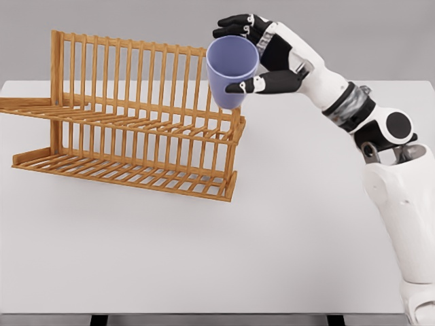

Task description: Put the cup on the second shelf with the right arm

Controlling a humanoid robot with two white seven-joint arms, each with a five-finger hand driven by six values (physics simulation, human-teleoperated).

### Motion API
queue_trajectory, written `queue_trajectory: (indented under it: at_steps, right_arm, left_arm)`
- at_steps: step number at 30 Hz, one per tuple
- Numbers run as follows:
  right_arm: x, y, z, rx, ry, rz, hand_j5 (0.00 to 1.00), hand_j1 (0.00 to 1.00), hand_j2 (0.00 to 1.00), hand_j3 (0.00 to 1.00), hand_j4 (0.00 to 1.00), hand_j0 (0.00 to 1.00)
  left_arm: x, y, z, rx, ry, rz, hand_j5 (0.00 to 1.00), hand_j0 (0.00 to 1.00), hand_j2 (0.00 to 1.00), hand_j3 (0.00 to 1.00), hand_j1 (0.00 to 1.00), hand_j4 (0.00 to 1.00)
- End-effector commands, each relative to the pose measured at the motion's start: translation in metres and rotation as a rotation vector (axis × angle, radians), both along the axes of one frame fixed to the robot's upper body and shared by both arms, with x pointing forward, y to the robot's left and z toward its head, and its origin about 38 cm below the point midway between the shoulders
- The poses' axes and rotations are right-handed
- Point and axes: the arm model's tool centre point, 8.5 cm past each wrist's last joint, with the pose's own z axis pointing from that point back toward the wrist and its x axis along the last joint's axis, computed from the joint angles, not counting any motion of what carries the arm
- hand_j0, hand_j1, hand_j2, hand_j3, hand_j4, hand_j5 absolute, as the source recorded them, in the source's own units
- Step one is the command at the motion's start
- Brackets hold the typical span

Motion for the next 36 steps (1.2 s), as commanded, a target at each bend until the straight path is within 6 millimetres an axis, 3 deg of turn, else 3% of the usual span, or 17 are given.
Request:
queue_trajectory:
  at_steps: [1,16,32,36]
  right_arm:
    - [-0.002,0.01,-0.002,-0.016,-0.008,0.011,0.72,0.72,0.72,0.72,0.72,0.72]
    - [-0.013,0.037,0.001,-0.079,-0.108,0.062,0.72,0.72,0.72,0.72,0.72,0.72]
    - [-0.021,0.049,-0.001,-0.108,-0.144,0.093,0.72,0.72,0.72,0.72,0.72,0.72]
    - [-0.022,0.05,-0.001,-0.104,-0.142,0.095,0.87,0.87,0.87,0.87,0.87,0.87]
  left_arm:
    - [0.0,0.0,0.0,0.001,0.001,-0.001,1.0,1.0,1.0,1.0,1.0,1.0]
    - [0.0,0.0,0.0,0.001,0.001,-0.001,1.0,1.0,1.0,1.0,1.0,1.0]
    - [0.0,0.0,0.0,0.001,0.001,-0.001,1.0,1.0,1.0,1.0,1.0,1.0]
    - [0.0,0.0,0.0,0.001,0.001,-0.001,1.0,1.0,1.0,1.0,1.0,1.0]
